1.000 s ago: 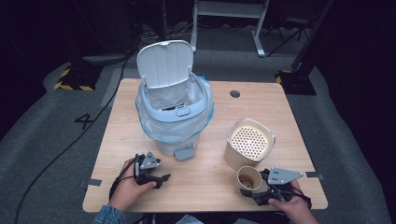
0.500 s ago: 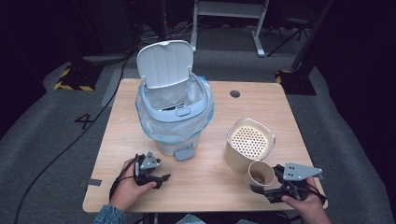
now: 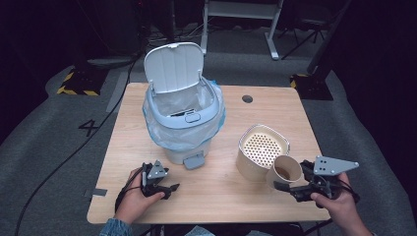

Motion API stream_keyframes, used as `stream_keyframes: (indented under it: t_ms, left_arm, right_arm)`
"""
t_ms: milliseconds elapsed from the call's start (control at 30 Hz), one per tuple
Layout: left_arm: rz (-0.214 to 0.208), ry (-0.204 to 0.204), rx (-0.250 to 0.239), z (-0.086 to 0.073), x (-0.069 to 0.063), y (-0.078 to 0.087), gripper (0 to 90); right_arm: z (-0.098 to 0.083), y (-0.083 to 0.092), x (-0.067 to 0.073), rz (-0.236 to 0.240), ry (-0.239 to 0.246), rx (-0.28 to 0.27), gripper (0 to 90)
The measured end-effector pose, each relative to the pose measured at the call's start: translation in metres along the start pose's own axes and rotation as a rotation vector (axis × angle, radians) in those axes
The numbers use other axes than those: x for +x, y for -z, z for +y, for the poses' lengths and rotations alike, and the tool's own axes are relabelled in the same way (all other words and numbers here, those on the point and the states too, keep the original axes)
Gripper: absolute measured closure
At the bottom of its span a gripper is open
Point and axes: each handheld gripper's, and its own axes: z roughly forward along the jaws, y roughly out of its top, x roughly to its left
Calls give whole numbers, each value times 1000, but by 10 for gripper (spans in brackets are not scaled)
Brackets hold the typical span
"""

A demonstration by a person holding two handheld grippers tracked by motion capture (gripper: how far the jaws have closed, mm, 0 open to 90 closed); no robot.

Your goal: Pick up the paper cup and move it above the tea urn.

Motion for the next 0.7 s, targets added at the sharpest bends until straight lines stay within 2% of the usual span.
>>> stream_keyframes:
  t_ms: [133, 333, 700]
  left_arm:
    - [0, 1, 0, 0, 0, 0, 288]
    - [0, 1, 0, 0, 0, 0, 287]
    - [-4, 2, 0, 0, 1, 0, 285]
  right_arm:
    - [12, 5, -5, -3, -6, -10, 312]
    - [28, 9, -14, -37, 4, -18, 313]
    - [51, 9, -43, -111, 29, -15, 313]
